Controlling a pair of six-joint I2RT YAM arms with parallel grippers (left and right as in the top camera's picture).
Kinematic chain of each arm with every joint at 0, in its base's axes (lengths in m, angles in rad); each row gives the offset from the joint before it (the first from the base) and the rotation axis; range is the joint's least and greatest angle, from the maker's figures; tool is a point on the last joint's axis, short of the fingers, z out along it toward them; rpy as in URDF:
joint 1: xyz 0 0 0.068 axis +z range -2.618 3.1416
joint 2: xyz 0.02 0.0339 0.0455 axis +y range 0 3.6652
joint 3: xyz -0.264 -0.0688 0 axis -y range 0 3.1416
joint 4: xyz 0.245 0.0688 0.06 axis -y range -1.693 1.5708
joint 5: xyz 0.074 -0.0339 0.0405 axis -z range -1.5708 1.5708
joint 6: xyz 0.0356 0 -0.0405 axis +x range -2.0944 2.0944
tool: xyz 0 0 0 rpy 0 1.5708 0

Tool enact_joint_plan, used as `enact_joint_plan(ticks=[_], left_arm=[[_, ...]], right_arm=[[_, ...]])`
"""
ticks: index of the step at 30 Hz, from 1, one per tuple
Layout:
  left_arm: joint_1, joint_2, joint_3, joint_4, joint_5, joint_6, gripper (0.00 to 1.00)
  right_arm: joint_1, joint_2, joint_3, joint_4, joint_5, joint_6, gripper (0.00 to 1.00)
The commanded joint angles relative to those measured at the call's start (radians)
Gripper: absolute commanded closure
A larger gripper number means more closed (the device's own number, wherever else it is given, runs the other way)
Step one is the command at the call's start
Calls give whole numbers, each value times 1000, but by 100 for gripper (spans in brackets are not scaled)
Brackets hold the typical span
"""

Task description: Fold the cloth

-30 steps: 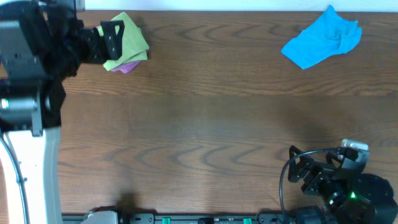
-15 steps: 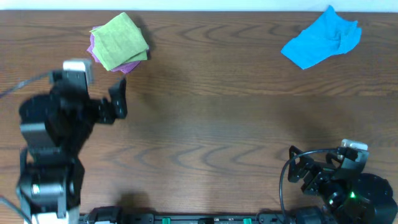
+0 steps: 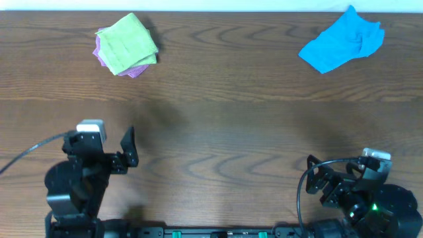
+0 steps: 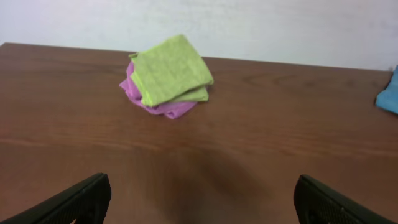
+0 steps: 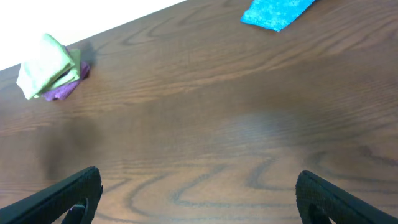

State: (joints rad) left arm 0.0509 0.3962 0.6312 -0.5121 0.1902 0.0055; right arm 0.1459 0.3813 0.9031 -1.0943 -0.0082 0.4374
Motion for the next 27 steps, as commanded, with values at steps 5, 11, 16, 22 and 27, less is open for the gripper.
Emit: enact_joint_plan(ticks=[5,11,16,22,27], left_arm=[[-1,-128,-127,5,-50,19,5],[-1,-223,-224,-1,-71,41,5],[-1,-275,-294,-13,-73,72,5],[-1,-325,-348,-35,-100,78,5],[-1,-332,-358,-105,-140,78,5]], right_arm=[[-10,-5,-1,1,0,11,1],[-10,-5,-1,1,0,11,1],[-10,-5,-1,1,0,11,1],[-10,-5,-1,1,0,11,1],[-10,-5,-1,1,0,11,1]])
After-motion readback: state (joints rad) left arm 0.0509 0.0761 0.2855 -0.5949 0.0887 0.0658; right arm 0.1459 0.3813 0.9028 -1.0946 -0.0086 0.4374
